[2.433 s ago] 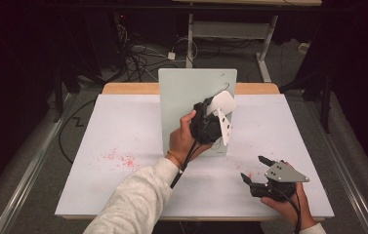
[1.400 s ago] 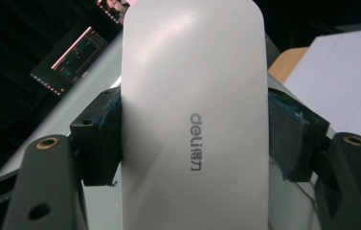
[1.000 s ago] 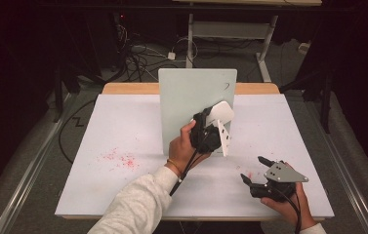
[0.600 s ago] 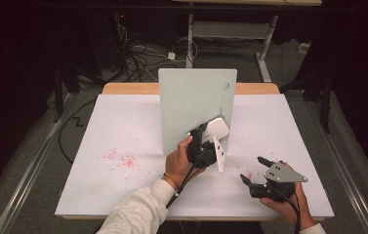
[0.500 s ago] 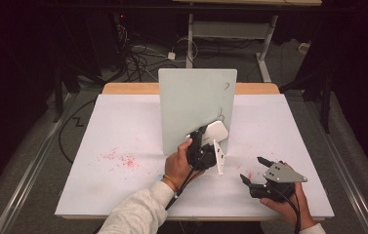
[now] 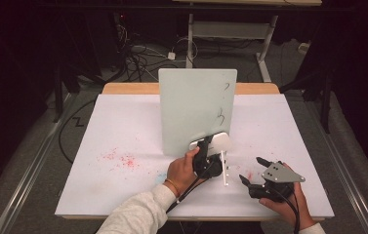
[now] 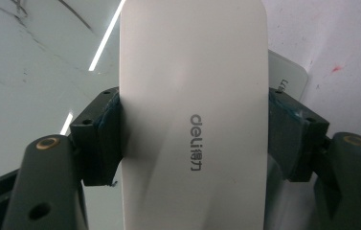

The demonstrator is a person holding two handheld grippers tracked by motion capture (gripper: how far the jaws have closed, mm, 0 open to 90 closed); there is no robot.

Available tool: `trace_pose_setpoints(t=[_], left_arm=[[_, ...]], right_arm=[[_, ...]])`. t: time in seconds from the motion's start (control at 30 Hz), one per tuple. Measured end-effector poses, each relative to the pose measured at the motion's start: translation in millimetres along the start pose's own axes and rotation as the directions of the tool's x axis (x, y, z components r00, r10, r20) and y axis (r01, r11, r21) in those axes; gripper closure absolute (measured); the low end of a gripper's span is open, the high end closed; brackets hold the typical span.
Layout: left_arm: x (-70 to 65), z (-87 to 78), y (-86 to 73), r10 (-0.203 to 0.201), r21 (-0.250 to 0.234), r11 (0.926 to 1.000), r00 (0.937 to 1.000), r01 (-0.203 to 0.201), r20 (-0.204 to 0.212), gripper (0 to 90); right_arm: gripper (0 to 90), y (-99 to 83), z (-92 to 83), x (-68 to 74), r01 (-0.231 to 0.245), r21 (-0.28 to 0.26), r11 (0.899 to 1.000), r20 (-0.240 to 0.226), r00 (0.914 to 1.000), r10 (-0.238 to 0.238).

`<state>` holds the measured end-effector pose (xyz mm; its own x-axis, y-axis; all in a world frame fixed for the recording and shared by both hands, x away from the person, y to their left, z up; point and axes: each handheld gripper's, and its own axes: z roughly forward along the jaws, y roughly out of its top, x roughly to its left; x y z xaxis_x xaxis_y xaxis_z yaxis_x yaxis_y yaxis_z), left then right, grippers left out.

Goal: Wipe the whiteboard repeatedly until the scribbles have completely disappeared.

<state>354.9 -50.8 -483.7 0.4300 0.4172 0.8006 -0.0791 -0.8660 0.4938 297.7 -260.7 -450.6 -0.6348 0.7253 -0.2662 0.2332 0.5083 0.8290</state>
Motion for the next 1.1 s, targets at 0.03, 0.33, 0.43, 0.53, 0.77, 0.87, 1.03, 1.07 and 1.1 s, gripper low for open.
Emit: trace_pose_setpoints(t=[0.03,0.33,0.43,0.53,0.77,0.87,1.03,1.07,1.1], left_arm=[[-0.1,-0.1,-0.3,0.011,0.002,0.9999,0.9999,-0.011,0.004,29.0],[2.3,-8.7,-28.6,0.119,0.026,0.9923,0.9913,-0.121,0.057,29.1],[9.1,-10.7,-34.3,0.101,0.023,0.9943,0.9914,-0.104,0.083,29.0],[3.0,-8.6,-30.6,0.182,0.030,0.9825,0.9812,-0.184,0.065,29.1],[-14.9,1.0,-12.5,0.272,0.024,0.9618,0.9620,-0.273,0.015,29.0],[-16.3,3.4,-8.1,0.260,0.021,0.9654,0.9656,-0.260,0.010,29.0],[-16.7,7.6,-1.1,0.259,0.013,0.9658,0.9658,-0.259,0.010,29.0],[-16.0,7.6,-0.6,0.260,0.011,0.9655,0.9655,-0.260,0.011,29.0],[-14.7,7.2,-0.3,0.254,0.009,0.9672,0.9672,-0.254,0.012,29.0]], right_arm=[[21.2,0.2,-0.5,-0.1,-0.002,-0.004,1.000,0.002,1.0000,0.002],[21.2,0.0,-2.1,-2.3,-0.003,-0.001,1.000,0.014,0.9999,0.003],[21.4,0.1,-0.5,-1.9,-0.002,0.009,1.000,0.019,0.9998,0.002],[21.4,1.2,1.2,0.6,0.010,0.017,1.000,0.017,0.9998,-0.010],[21.4,0.1,1.3,-0.7,0.006,0.024,1.000,0.022,0.9997,-0.007],[21.5,0.0,-0.4,-2.9,-0.004,0.020,1.000,0.030,0.9996,0.003],[21.5,-0.4,-5.2,-9.0,-0.025,-0.001,1.000,0.057,0.9981,0.025],[21.5,-0.9,-4.8,-9.0,-0.028,0.004,1.000,0.056,0.9981,0.028],[21.5,-0.9,-4.8,-9.0,-0.028,0.004,1.000,0.056,0.9981,0.028]])
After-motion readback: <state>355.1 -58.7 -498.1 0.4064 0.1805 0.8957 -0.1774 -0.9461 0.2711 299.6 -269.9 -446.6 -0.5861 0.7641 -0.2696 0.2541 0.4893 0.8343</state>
